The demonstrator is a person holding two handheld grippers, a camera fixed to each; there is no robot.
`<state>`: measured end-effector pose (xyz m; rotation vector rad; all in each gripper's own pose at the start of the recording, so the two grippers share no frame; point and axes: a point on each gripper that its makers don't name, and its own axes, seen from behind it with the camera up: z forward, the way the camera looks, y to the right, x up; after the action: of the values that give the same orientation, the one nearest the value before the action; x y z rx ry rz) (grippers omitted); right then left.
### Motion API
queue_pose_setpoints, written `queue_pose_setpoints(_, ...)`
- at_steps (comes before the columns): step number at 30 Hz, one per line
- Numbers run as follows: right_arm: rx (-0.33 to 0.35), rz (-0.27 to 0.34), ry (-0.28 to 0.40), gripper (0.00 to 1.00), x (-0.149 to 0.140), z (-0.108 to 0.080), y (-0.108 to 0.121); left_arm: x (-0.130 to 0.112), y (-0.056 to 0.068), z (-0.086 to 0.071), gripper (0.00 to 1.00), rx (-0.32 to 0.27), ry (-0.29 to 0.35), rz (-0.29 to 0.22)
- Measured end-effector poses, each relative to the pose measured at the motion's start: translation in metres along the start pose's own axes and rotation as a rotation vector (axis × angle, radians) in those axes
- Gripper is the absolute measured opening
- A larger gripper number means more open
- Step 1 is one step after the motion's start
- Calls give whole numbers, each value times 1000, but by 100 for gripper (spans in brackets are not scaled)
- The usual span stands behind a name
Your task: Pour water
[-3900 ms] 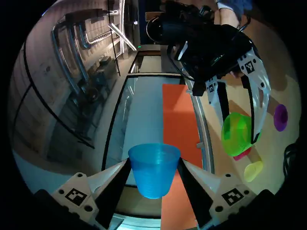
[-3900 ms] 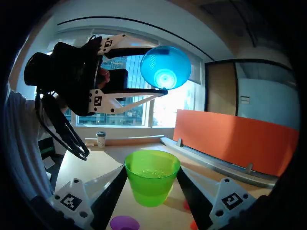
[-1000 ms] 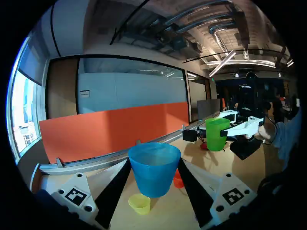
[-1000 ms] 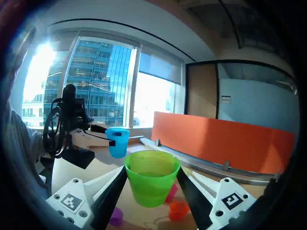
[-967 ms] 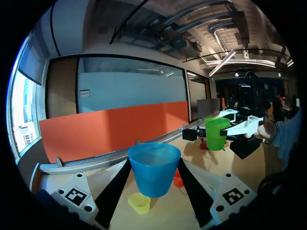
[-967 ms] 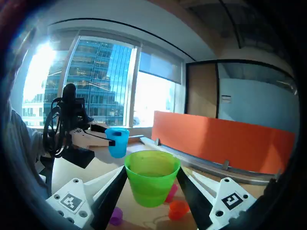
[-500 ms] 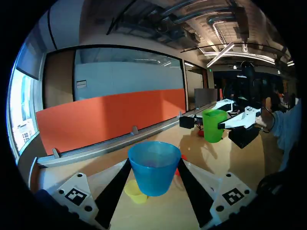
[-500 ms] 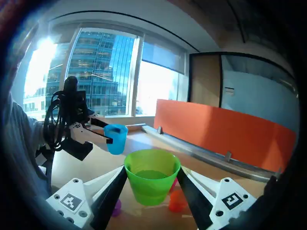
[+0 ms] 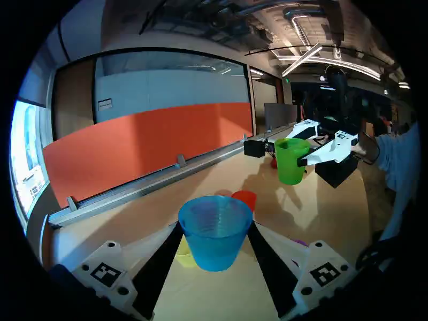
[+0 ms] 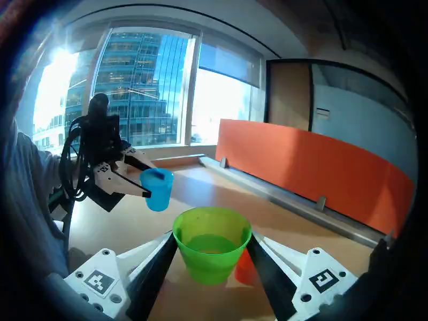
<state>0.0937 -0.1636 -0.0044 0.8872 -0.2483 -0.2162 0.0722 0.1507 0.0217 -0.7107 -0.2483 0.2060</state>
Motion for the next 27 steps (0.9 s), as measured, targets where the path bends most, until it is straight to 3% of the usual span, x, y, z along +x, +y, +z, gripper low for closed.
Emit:
queue_pose_setpoints(18,27,-3,-120,91,-54,15,3,-58,21,20,87,-68,-145,11)
queue_pose_setpoints(27,36,-11,-169,91,-77,25,0,-82,25,25,87,-85,-191,7)
